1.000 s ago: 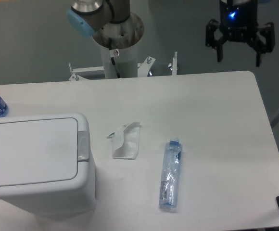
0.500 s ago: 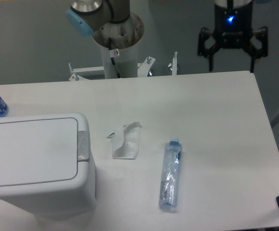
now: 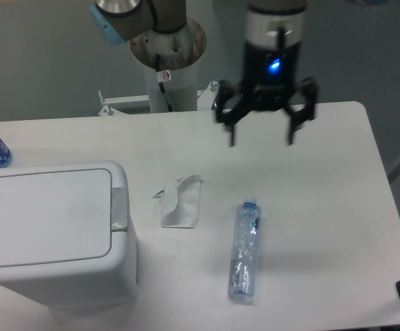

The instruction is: Open the trash can

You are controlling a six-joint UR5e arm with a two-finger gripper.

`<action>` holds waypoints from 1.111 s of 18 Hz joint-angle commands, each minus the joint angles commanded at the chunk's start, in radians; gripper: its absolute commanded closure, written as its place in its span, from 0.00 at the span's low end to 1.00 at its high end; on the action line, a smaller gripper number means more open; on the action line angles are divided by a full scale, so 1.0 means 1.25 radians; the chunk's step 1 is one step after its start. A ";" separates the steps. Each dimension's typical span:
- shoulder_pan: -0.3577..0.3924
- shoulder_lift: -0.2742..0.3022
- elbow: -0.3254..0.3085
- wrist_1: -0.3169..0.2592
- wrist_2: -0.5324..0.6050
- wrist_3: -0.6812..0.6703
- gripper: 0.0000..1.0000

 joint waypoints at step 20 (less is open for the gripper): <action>-0.103 -0.084 -0.009 0.128 -0.069 -0.114 0.00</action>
